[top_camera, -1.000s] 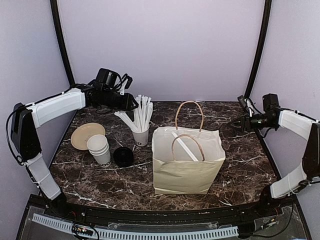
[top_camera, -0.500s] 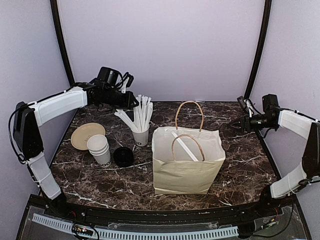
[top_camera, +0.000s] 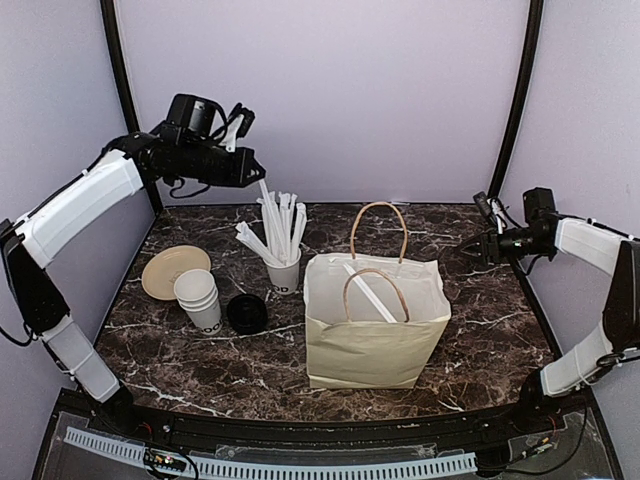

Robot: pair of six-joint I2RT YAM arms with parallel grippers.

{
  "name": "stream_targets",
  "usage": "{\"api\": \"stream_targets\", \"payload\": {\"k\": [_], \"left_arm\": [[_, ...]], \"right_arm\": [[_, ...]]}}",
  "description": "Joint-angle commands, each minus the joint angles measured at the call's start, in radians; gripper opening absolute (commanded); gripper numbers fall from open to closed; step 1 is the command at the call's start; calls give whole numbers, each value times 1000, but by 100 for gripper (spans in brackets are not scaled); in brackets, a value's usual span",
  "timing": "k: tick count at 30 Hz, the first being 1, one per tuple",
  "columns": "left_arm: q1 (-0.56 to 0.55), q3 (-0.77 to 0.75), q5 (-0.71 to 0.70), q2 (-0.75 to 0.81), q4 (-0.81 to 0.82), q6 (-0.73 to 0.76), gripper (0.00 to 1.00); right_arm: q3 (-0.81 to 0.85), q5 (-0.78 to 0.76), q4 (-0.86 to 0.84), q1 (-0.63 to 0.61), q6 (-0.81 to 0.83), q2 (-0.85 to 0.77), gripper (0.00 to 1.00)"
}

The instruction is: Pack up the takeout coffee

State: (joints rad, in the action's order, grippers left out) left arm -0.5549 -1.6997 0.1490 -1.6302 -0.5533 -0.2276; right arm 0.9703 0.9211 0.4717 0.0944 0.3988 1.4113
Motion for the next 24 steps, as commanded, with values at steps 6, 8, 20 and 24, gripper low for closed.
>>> {"api": "stream_targets", "payload": {"k": [6, 8, 20, 24], "left_arm": [[-38, -287, 30, 187, -118, 80, 0], [-52, -297, 118, 220, -80, 62, 0], [-185, -146, 532, 245, 213, -146, 0], [-261, -121, 504, 185, 205, -113, 0]], "right_arm": [[55, 31, 8, 2, 0, 22, 62], [53, 24, 7, 2, -1, 12, 62], [39, 8, 0, 2, -3, -3, 62], [35, -9, 2, 2, 8, -14, 62]]}}
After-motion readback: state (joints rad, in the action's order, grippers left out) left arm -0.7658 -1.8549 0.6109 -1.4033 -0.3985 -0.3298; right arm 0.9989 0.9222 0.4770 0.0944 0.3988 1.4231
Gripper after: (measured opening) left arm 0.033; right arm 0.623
